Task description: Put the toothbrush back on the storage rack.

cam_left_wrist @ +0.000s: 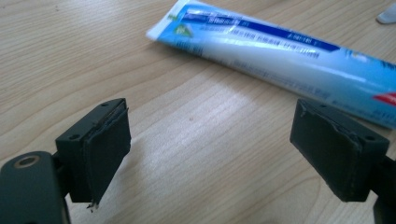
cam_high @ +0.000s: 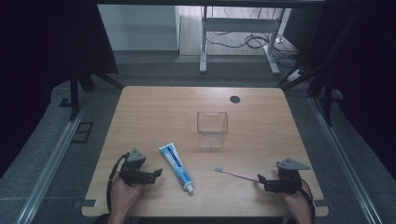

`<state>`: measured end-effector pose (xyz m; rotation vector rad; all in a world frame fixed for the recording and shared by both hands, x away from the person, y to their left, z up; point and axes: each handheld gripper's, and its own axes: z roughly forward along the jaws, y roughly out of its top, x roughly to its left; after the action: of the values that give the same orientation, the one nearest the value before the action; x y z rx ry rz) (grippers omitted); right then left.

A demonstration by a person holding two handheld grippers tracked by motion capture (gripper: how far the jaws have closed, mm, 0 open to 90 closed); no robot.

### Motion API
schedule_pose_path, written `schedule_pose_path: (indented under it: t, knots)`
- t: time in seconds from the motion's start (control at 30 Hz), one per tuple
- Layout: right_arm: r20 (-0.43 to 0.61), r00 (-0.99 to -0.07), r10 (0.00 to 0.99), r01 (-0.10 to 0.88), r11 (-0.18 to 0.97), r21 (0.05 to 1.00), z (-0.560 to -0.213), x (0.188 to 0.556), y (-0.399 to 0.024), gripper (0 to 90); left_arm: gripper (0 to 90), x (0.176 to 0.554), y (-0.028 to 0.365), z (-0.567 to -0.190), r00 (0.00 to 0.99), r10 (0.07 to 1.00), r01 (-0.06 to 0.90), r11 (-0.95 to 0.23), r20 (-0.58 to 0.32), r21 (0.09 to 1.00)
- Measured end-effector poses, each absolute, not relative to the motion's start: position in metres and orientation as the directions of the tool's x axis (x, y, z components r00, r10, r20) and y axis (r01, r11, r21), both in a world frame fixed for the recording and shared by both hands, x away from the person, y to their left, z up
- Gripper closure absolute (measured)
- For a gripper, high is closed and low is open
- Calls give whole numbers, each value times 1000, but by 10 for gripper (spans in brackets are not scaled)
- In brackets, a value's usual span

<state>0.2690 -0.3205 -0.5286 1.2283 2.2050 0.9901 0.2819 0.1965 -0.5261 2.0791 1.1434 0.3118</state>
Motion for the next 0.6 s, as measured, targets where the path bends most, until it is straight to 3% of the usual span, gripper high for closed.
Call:
schedule_pose_path:
  t: [0.6]
  knots:
    - [-24, -560, 828, 521, 374, 767, -528, 267, -319, 68, 125, 282, 196, -528, 578, 809, 638, -366, -107, 678]
